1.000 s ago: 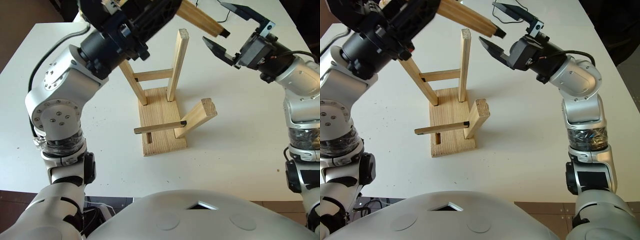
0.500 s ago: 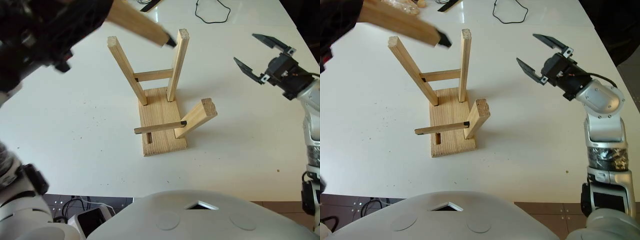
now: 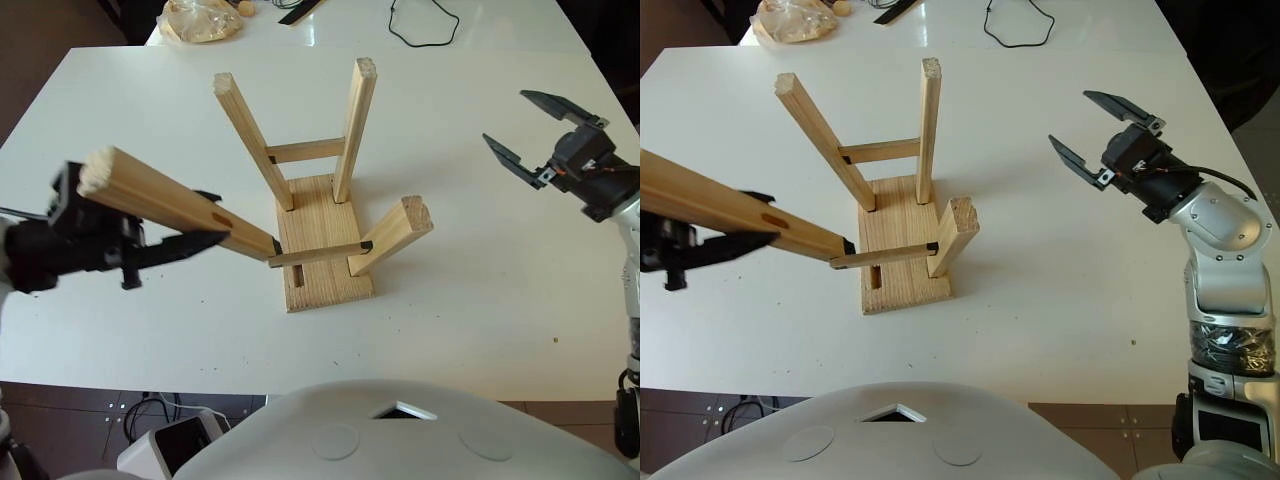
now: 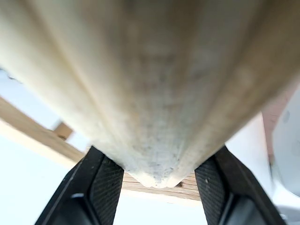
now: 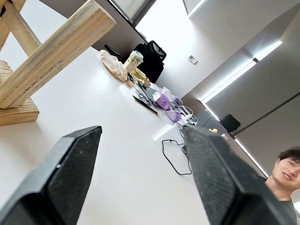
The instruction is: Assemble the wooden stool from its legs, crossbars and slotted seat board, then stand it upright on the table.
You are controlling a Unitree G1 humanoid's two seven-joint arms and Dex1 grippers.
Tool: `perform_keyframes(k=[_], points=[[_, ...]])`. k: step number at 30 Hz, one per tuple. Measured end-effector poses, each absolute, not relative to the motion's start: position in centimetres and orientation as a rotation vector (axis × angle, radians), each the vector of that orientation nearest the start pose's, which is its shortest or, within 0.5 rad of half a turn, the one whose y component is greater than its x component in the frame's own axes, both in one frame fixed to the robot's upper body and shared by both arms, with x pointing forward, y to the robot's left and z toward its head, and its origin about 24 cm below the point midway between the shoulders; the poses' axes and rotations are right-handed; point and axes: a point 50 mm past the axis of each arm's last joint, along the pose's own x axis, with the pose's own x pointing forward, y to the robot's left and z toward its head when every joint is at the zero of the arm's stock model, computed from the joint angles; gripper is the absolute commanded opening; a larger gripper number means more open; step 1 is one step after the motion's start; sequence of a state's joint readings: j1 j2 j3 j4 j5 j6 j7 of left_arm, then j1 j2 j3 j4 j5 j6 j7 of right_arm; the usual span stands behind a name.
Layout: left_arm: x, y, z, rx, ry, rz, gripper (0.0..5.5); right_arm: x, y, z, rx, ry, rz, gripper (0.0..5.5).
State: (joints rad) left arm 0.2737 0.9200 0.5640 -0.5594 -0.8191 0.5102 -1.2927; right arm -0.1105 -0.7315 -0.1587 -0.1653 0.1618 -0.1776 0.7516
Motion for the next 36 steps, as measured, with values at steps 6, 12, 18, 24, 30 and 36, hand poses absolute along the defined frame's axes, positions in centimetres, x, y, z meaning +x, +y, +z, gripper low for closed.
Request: perform_keyframes(k=[6,12,18,24,30,36], points=[[15.0,24.1,17.0,0.224,0.153,-1.257,2.06,25.5,-23.9,16.1,-0.732,-0.225,0.717,3.17],[15.0,23.2,15.9,0.255,0.102,-1.272,2.06,25.7,-23.7,16.0,-0.733,-0.224,0.732,3.17],[15.1,22.8,15.0,0.311,0.085,-1.288,2.06,25.9,-23.6,15.8,-0.733,-0.218,0.740,3.17],[15.3,22.7,14.0,0.350,0.066,-1.285,2.06,25.9,-23.4,15.4,-0.729,-0.212,0.749,3.17],[15.2,23.0,13.4,0.306,0.103,-1.289,2.06,25.9,-23.2,15.3,-0.737,-0.219,0.763,3.17],[15.5,23.7,12.9,0.256,0.201,-1.320,2.06,25.9,-23.0,15.1,-0.746,-0.217,0.770,3.17]])
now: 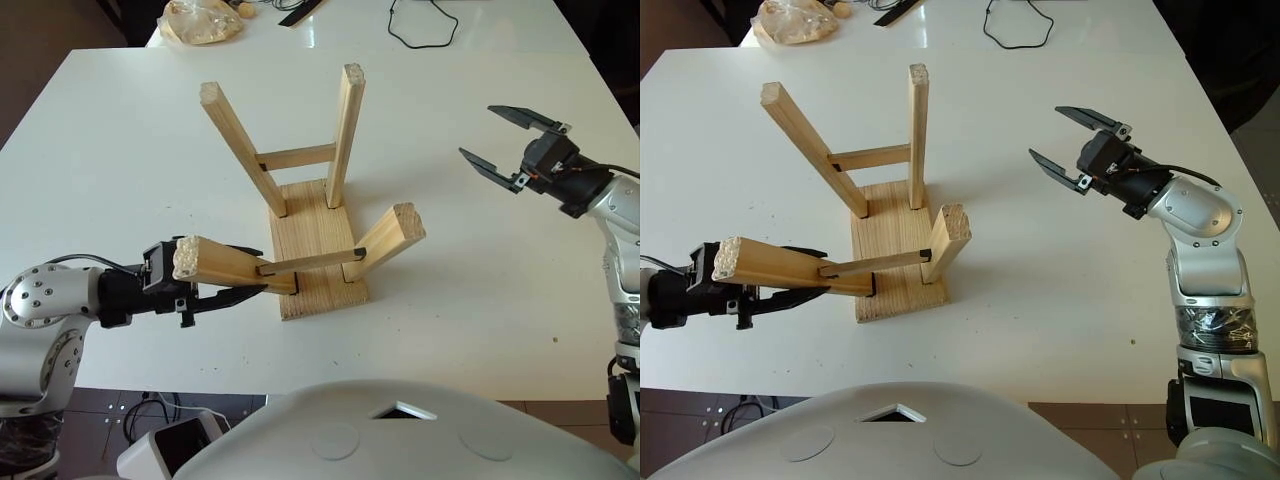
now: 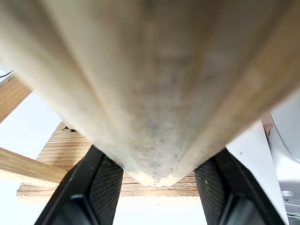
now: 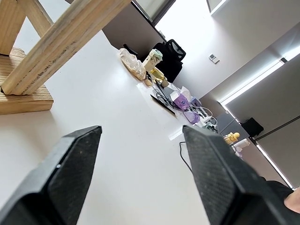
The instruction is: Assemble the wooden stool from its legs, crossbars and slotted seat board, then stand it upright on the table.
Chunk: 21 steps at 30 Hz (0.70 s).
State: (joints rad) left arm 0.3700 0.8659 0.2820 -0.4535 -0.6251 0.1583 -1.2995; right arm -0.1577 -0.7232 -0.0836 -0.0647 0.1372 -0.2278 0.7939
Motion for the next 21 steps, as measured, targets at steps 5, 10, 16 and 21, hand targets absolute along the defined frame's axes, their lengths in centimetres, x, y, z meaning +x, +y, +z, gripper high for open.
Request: perform_keyframes(k=[5,10,16,21], points=[[16.0,23.2,13.2,0.289,0.218,-1.351,2.06,26.0,-22.8,15.0,-0.741,-0.222,0.772,3.17],[16.1,22.8,13.4,0.309,0.223,-1.355,2.06,25.9,-22.6,15.1,-0.742,-0.232,0.774,3.17],[17.3,21.0,13.4,0.309,0.214,-1.328,2.06,26.0,-21.3,16.8,-0.592,-0.279,0.735,3.17],[18.3,18.9,13.3,0.296,0.212,-1.283,2.06,25.4,-18.5,22.0,-0.339,-0.433,0.741,3.17]])
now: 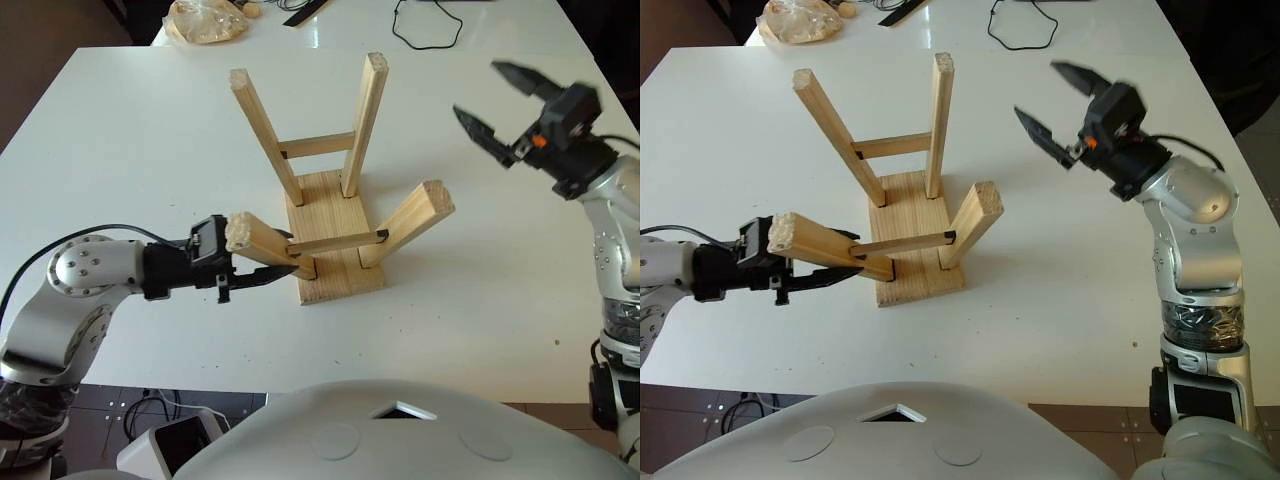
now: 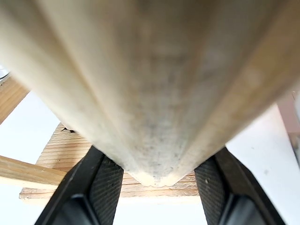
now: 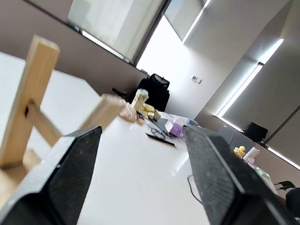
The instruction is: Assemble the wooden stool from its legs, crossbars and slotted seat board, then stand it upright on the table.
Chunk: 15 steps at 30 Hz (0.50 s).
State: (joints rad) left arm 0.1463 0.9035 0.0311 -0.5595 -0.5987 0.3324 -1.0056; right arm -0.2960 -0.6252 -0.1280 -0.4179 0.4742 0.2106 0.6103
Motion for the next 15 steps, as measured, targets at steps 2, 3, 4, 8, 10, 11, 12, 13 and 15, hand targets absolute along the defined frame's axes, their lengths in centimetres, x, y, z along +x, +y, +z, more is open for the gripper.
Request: perform_keyframes(k=[2,3,4,8,10,11,12,13,15], points=[[18.8,18.1,13.1,0.275,0.202,-1.247,2.06,24.7,-17.3,23.7,-0.332,-0.494,0.762,3.17],[19.1,17.7,12.9,0.270,0.197,-1.227,2.06,24.2,-16.8,24.2,-0.341,-0.513,0.770,3.17],[19.4,17.3,12.8,0.277,0.189,-1.211,2.06,23.8,-16.3,24.4,-0.345,-0.514,0.773,3.17],[20.0,15.9,12.5,0.288,0.171,-1.196,2.06,22.6,-14.3,24.4,-0.324,-0.499,0.782,3.17],[20.3,15.3,12.5,0.292,0.164,-1.197,2.06,22.0,-13.0,24.0,-0.302,-0.480,0.803,3.17],[20.5,15.0,12.5,0.299,0.165,-1.199,2.06,21.6,-12.4,23.8,-0.289,-0.470,0.822,3.17],[20.7,14.9,12.5,0.305,0.166,-1.203,2.06,21.3,-11.8,23.4,-0.279,-0.455,0.837,3.17],[20.8,14.7,12.6,0.309,0.172,-1.206,2.06,21.2,-11.6,23.1,-0.270,-0.440,0.837,3.17],[21.3,14.4,12.8,0.321,0.183,-1.217,2.06,21.1,-10.9,22.5,-0.250,-0.415,0.842,3.17]])
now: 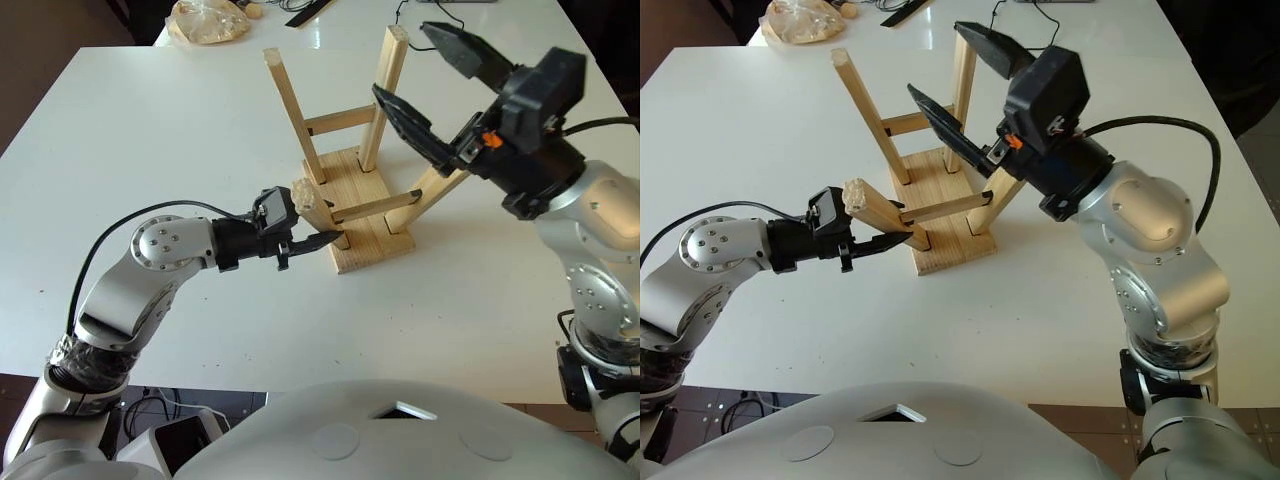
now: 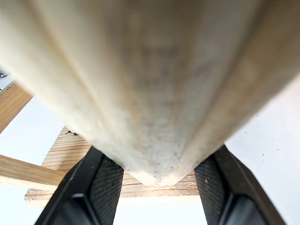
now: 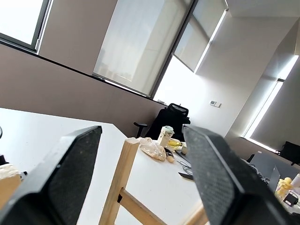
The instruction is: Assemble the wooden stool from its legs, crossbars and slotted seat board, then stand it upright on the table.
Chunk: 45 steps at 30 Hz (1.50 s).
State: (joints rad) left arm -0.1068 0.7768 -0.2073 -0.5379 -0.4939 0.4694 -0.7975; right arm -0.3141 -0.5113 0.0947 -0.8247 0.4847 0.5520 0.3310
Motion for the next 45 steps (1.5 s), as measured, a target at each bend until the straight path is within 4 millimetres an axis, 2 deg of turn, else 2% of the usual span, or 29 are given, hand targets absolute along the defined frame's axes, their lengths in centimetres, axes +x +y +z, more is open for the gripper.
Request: perform_keyframes(k=[6,10,12,20,27,30,33,35,38,41,43,45], points=[[22.1,14.1,13.1,0.335,0.201,-1.242,2.06,21.8,-10.1,18.5,-0.252,-0.276,0.804,3.17],[22.2,14.1,13.2,0.332,0.208,-1.242,2.06,21.7,-10.4,12.7,-0.295,-0.073,0.797,3.17],[22.3,14.2,13.2,0.316,0.225,-1.232,2.06,21.5,-10.3,11.3,-0.304,-0.067,0.799,3.17],[22.6,14.4,13.5,0.319,0.260,-1.216,2.06,21.5,-9.4,10.5,-0.410,-0.151,0.805,3.17],[22.5,14.6,12.7,0.351,0.259,-1.233,2.06,21.0,-9.0,10.6,-0.314,-0.082,0.917,3.17],[22.6,14.8,12.2,0.348,0.254,-1.233,2.06,21.0,-9.0,11.5,-0.258,-0.053,0.949,3.17],[22.8,15.0,11.8,0.340,0.258,-1.235,2.06,21.1,-9.1,14.0,-0.180,-0.122,0.964,3.17],[22.9,15.1,11.7,0.336,0.263,-1.236,2.06,21.3,-9.4,16.4,-0.096,-0.190,0.961,3.17],[23.0,15.1,11.7,0.336,0.264,-1.243,2.06,21.8,-10.6,20.9,0.049,-0.342,0.936,3.17],[23.1,15.2,11.8,0.338,0.267,-1.251,2.06,22.7,-13.2,25.2,0.134,-0.478,0.862,3.17],[23.2,15.2,11.9,0.341,0.267,-1.257,2.06,23.9,-15.6,26.6,0.100,-0.508,0.746,3.17],[23.3,15.2,12.0,0.345,0.268,-1.263,2.06,26.0,-19.5,26.6,-0.030,-0.468,0.492,3.17]])
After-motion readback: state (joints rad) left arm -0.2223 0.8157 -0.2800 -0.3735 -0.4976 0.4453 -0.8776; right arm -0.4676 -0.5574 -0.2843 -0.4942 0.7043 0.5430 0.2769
